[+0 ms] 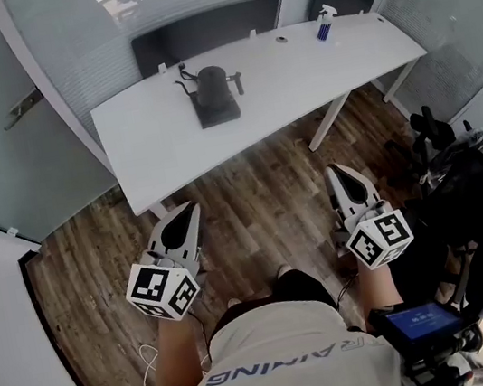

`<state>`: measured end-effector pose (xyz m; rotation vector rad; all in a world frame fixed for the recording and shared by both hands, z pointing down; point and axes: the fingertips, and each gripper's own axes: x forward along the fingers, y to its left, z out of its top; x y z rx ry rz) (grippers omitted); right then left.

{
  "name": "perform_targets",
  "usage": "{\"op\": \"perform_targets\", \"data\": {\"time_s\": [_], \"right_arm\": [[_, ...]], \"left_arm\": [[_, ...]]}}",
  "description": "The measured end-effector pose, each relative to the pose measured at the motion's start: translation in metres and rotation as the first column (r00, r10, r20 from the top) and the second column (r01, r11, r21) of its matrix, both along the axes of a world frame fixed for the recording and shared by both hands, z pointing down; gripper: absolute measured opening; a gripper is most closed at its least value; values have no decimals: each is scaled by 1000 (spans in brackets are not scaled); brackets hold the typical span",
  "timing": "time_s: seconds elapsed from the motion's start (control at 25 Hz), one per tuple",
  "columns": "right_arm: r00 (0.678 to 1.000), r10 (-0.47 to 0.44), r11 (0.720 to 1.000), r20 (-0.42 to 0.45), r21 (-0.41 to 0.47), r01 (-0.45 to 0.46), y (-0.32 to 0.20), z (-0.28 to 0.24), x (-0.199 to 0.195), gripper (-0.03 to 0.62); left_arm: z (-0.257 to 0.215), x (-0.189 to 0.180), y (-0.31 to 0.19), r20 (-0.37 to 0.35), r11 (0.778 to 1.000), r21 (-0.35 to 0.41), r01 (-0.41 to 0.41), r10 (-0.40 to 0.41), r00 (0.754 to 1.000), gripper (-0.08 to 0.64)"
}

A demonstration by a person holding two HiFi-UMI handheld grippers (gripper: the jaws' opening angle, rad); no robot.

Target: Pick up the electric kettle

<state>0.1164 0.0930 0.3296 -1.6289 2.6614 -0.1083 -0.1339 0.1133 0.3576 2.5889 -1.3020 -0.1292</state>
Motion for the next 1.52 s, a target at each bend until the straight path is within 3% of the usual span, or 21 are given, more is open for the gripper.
{"op": "perform_targets", "data": {"time_s": [0.36, 0.64, 1.0, 1.24, 1.52], "right_arm": [[994, -78, 996, 78, 39, 75, -72, 11, 11, 11], [988, -106, 992, 113, 74, 98, -160, 10, 59, 11], [984, -131, 991, 117, 31, 128, -258, 34, 125, 12], [979, -155, 988, 130, 2, 156, -299, 53, 133, 12], [980, -156, 987, 123, -6, 158, -332, 55, 108, 12]], "left_arm": [[12, 21, -64, 46, 999, -34, 35, -34, 998, 12], [3, 55, -148, 49, 992, -26, 121, -120, 992, 12], [-2, 108, -238, 84, 968, 0, 249, -248, 965, 13], [12, 121, -266, 125, 963, -23, 268, -263, 957, 13], [13, 98, -297, 120, 963, -26, 269, -264, 957, 12]]}}
